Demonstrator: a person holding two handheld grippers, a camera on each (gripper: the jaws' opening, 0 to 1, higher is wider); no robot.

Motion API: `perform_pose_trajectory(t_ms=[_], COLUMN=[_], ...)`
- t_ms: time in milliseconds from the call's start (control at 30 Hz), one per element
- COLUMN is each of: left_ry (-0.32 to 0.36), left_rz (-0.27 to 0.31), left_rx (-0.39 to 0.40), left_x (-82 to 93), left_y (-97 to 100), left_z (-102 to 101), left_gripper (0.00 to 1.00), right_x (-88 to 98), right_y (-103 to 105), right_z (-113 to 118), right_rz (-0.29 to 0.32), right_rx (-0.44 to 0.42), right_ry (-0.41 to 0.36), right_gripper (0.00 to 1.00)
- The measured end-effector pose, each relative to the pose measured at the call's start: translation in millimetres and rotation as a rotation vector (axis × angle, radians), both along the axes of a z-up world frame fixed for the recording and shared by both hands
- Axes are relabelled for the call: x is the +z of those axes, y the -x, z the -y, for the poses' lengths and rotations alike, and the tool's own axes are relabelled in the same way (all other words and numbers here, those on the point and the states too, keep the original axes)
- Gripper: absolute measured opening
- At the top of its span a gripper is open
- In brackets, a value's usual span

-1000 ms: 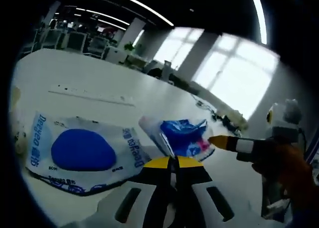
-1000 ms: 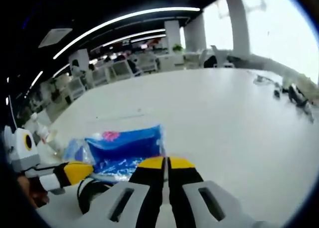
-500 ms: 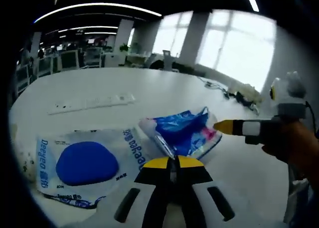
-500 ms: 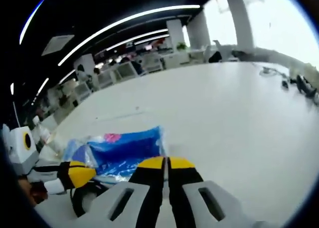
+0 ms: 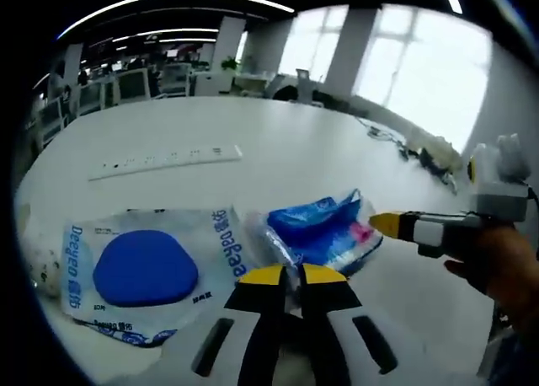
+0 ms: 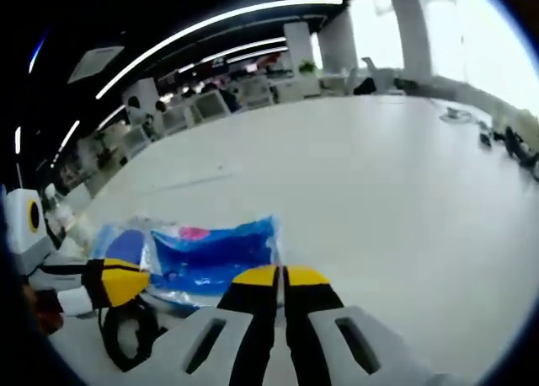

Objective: Arrange the tabletop items into an orderly group along one side of the table until the central work area is clear of visible clutter.

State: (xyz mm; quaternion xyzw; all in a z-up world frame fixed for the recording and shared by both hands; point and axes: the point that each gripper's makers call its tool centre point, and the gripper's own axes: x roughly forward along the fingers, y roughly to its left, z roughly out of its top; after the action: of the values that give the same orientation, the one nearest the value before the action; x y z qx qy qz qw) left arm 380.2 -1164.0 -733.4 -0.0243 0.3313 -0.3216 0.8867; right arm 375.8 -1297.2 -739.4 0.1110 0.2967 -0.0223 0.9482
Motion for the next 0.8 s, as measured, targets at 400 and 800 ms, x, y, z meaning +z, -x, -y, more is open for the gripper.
perform_pose_trajectory(t_ms=[400,800], left_ry=[-0.002,0.002], left_rz=[-0.018,-0.002], left_rx=[-0.009,-0.045], left_x=[3.3,7.1], left_y=[1.0,5.2], left_z=[5,8], left_gripper=[0.02,0.08], right_x=[-9.1,-10.6], right_y=[-5,-8], right_z=[2,-3], right_rz=[-0.012,-0.025], right_rx=[-0.014,0.037], right_ry=[-0.008,0.05], right_gripper=[0.0,0.06])
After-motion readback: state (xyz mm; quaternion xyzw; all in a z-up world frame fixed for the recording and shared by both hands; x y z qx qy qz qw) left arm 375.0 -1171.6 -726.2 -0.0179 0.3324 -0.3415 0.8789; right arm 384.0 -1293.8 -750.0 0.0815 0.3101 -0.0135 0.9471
